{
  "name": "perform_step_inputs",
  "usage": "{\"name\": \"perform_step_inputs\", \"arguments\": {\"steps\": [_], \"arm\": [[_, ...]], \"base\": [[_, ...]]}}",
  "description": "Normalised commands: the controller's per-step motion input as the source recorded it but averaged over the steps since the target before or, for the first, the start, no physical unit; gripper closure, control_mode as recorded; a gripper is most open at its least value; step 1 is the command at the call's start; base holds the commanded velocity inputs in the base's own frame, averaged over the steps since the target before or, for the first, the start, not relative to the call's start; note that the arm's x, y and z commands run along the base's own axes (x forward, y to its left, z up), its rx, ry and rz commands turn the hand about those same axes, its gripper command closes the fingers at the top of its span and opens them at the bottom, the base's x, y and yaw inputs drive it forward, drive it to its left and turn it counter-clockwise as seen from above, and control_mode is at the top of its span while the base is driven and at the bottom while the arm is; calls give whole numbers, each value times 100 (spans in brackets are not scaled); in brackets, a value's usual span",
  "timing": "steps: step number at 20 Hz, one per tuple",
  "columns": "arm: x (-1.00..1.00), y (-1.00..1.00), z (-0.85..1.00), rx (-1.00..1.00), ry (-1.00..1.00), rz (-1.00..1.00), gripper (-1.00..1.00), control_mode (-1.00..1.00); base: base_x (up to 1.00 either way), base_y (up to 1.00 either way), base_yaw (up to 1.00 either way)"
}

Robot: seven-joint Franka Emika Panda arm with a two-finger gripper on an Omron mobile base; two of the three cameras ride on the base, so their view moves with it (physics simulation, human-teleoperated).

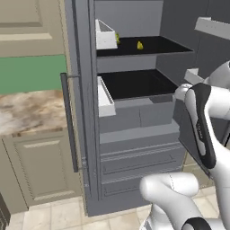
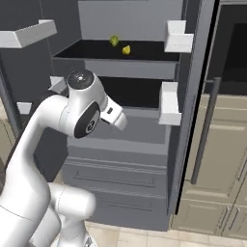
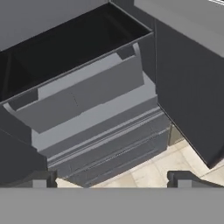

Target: Take the lemon wedge from the fridge and place it on the plate with fish on the dining counter.

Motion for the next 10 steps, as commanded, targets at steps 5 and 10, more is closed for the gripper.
{"name": "perform_step_inputs", "arguments": {"steps": [5, 10], "arm": [[0, 0, 0, 0, 0, 0, -100, 100], [0, 0, 0, 0, 0, 0, -100, 100]], "base": [[70, 14, 0], [98, 13, 0]]}}
